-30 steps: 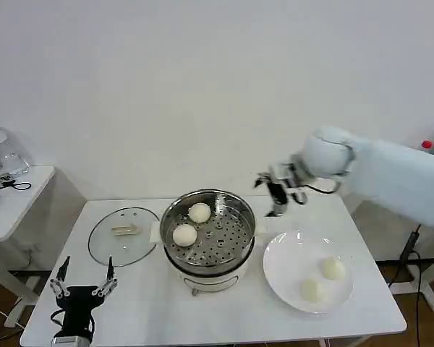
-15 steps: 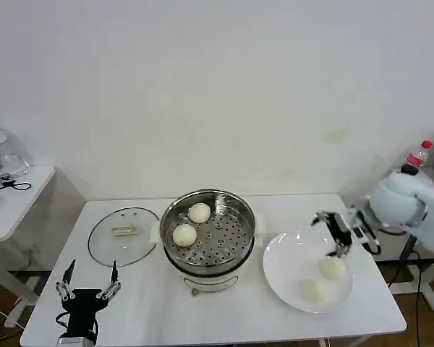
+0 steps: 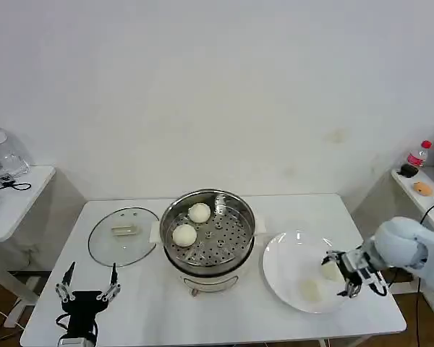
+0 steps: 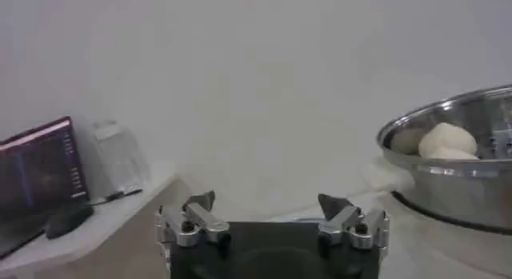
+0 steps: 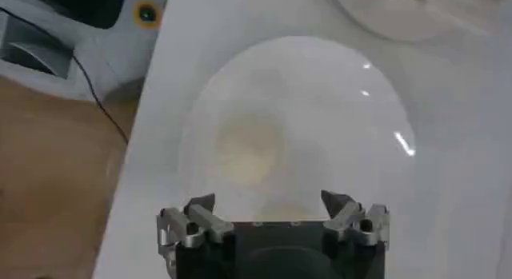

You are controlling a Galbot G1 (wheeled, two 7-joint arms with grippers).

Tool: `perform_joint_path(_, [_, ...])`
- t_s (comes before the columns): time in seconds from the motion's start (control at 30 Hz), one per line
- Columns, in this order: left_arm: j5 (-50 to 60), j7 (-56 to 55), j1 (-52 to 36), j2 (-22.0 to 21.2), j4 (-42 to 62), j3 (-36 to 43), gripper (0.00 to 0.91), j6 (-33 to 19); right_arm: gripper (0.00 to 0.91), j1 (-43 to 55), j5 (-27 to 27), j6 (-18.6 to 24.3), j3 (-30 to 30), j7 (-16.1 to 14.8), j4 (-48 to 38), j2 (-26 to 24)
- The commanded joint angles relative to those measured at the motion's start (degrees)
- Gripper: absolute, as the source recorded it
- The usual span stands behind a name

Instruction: Take steamed baozi put them in steamer then cover it.

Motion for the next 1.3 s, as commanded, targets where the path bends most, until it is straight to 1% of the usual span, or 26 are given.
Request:
perform_joint_path(0.03, [0.2,0.0,0.3,-0.2,0.0,-0.1,0.907,0.0,0.907,-7.2,-1.5,-1.3,3.3,0.7,-2.2,4.2])
perform_joint_path(0.43, [0.2,-0.1,0.0,-0.4,0.3,-0.3,0.907,-0.1,0.897,-7.4,-1.8,-2.2,3.2,1.4,-4.2,6.1])
perform_joint_path(0.47, [0.2,-0.1,0.0,-0.5,0.4,-0.3,0.907,-0.1,0.877,-7.4,-1.8,-2.3,3.3,1.4,-4.2,6.1])
perform_joint_path(0.53, [0.2,-0.1,-0.1,-0.5,0.4,-0.2,0.907,-0.1,0.806,-7.3,-1.9,-2.5,3.4,1.4,-4.2,6.2])
perform_joint_path(0.63, [0.1,-0.1,-0.1,-0.5,0.5,-0.2,0.907,-0.1,0.766,-7.0,-1.8,-3.0,3.4,1.5,-4.3,6.3])
perform_joint_path(0.67, [0.1,-0.1,-0.1,-0.5,0.5,-0.2,0.907,-0.1,0.736,-7.0,-1.8,-3.1,3.4,1.5,-4.3,6.3])
perform_joint_path(0.8, [0.1,-0.1,0.0,-0.5,0.4,-0.2,0.907,-0.2,0.665,-6.8,-1.7,-3.4,3.4,1.5,-4.4,6.4])
perform_joint_path(0.9, [0.1,-0.1,0.0,-0.5,0.3,-0.2,0.907,-0.2,0.645,-6.8,-1.7,-3.5,3.4,1.1,-4.4,6.4])
perform_joint_path(1.0, [0.1,-0.1,0.1,-0.6,0.1,-0.2,0.907,-0.1,0.605,-6.3,-1.7,-3.4,3.4,0.4,-4.2,6.1])
perform_joint_path(1.1, [0.0,-0.1,-0.1,-0.5,0.0,-0.2,0.907,-0.1,0.595,-4.8,-1.4,-3.2,3.4,0.0,-4.1,5.8])
perform_joint_path(1.23, [-0.2,-0.1,-0.4,-0.2,0.3,-0.4,0.907,-0.1,0.605,-0.2,-0.1,-2.4,3.6,-1.6,-4.1,5.3])
perform_joint_path(1.3, [-0.4,0.0,-0.4,-0.1,0.4,-0.5,0.907,-0.1,0.605,3.7,1.1,-2.1,3.5,-2.4,-4.3,5.2])
